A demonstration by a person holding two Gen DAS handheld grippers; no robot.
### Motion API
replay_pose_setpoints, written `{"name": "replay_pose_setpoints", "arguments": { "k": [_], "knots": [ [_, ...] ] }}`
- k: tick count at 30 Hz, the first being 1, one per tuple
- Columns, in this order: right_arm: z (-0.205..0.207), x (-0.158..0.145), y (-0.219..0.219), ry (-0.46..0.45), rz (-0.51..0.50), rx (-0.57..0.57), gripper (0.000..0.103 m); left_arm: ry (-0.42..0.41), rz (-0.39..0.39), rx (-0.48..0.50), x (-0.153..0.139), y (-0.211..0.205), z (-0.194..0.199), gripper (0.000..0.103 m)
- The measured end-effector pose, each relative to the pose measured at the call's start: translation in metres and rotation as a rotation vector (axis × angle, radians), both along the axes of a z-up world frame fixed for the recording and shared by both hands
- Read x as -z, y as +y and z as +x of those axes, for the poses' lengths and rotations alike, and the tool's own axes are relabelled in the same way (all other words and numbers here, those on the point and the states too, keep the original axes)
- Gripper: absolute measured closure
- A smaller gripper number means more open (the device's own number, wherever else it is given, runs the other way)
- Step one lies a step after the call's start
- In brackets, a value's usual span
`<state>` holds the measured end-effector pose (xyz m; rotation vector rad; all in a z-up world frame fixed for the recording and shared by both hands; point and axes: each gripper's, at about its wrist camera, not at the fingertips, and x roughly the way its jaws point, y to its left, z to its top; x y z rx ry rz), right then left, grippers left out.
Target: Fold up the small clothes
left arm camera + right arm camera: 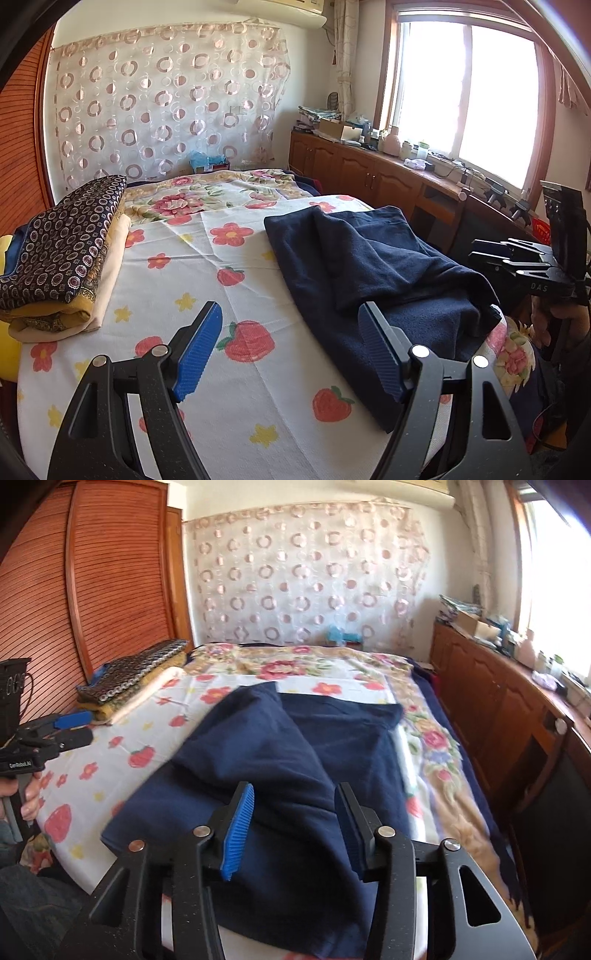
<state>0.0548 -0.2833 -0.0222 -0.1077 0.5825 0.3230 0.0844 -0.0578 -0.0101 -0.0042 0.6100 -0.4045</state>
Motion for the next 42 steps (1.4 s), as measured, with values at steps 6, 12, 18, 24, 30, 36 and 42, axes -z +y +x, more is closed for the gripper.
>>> {"name": "replay_pose_setpoints", "arguments": {
  "k": [6,12,18,24,30,36,42],
  "knots": [
    [0.021,0.014,0.036,0.020,-0.047,-0.108,0.054,0.002,-0.002,-0.003,0.001,0.000,0.000,0.026],
    [0.047,0.021,0.067,0.070,-0.087,-0.203,0.054,0.003,-0.005,-0.006,0.003,0.002,-0.001,0.026],
    [0.073,0.030,0.092,0.158,-0.155,-0.283,0.054,0.004,-0.007,-0.007,0.005,0.003,-0.002,0.026],
    [0.101,0.045,0.094,0.236,-0.205,-0.279,0.054,0.004,-0.009,-0.009,0.005,0.003,-0.001,0.026],
    [0.113,0.043,0.082,0.244,-0.180,-0.284,0.067,0.007,-0.012,-0.010,0.008,0.005,-0.003,0.026],
    [0.107,0.026,0.079,0.187,-0.171,-0.270,0.095,0.008,-0.013,-0.012,0.009,0.005,-0.003,0.026],
    [0.126,-0.019,0.035,0.080,-0.142,-0.129,0.096,0.011,-0.014,-0.008,0.011,0.002,-0.004,0.026]
  ]
}}
